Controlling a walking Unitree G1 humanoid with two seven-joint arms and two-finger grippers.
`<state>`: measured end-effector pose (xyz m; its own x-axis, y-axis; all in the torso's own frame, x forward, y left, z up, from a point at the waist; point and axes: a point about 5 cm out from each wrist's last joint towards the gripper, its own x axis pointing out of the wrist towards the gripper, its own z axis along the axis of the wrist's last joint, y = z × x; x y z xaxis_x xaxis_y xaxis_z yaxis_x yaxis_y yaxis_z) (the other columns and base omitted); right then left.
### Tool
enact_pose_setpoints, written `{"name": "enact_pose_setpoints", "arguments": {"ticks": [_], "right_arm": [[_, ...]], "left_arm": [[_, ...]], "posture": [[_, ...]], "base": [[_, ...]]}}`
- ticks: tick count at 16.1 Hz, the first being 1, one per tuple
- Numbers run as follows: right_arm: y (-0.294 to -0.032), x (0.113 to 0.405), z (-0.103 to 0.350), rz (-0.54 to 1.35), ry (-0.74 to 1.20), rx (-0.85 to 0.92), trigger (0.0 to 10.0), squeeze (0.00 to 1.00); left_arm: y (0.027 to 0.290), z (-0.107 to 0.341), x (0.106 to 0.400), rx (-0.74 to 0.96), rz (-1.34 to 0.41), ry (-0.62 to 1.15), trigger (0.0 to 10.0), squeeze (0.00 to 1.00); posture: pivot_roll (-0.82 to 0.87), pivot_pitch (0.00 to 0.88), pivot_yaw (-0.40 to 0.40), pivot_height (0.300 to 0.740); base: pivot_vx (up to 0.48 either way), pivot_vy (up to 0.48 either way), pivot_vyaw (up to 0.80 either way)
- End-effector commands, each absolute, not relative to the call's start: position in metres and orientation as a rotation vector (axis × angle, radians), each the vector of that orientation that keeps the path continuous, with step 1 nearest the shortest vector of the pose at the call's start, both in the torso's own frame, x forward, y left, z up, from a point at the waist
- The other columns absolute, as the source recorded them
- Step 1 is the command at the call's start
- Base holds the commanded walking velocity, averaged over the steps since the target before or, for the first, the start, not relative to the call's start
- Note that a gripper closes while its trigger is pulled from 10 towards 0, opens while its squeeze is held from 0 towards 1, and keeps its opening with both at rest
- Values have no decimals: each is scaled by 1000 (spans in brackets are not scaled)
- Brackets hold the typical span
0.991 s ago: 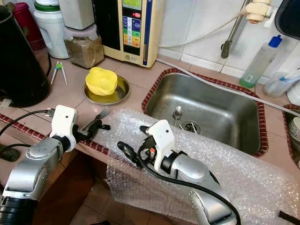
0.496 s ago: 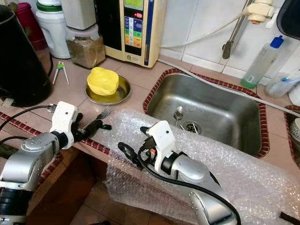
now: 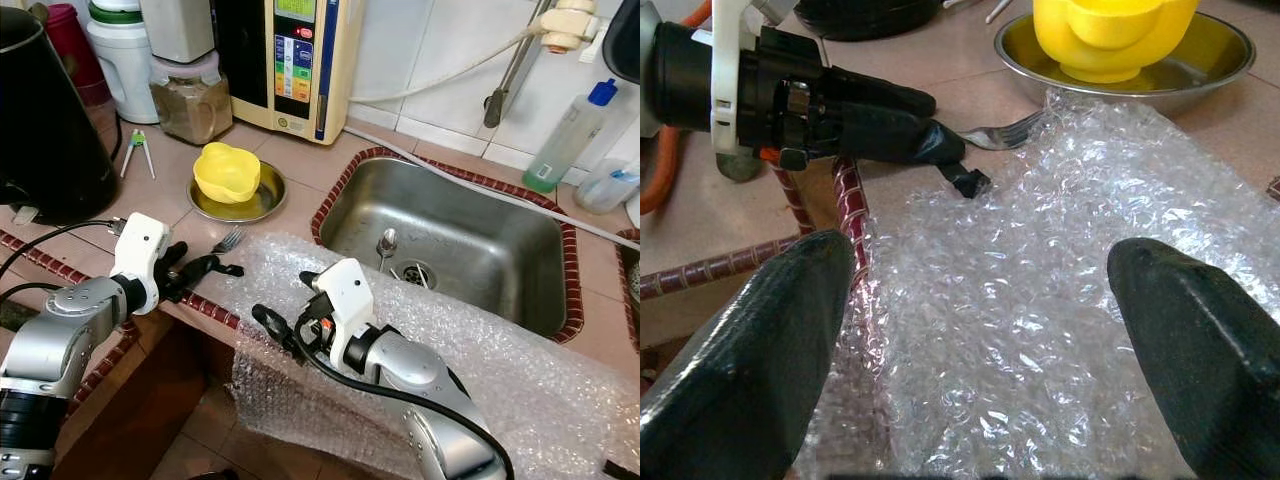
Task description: Kitchen organization
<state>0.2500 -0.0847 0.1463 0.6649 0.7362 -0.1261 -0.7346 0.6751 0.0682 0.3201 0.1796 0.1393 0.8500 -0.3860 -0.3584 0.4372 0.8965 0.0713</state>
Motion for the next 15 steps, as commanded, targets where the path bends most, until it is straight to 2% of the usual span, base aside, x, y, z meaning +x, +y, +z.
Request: {"name": "enact_pose_setpoints", "arguments": {"ticks": [1,15], "right_arm": [[-85,247,151,848,131,5,10000,0],[-84,247,150,849,135,3,10000,0]], "left_arm": [[167,122,315,139,-493,424,0,0],[159,121,313,123,-524,388,0,0]], "posture": [[45,120,-51,740],[43,122,-52,740]], "base": [[0,0,0],[0,0,0]]}}
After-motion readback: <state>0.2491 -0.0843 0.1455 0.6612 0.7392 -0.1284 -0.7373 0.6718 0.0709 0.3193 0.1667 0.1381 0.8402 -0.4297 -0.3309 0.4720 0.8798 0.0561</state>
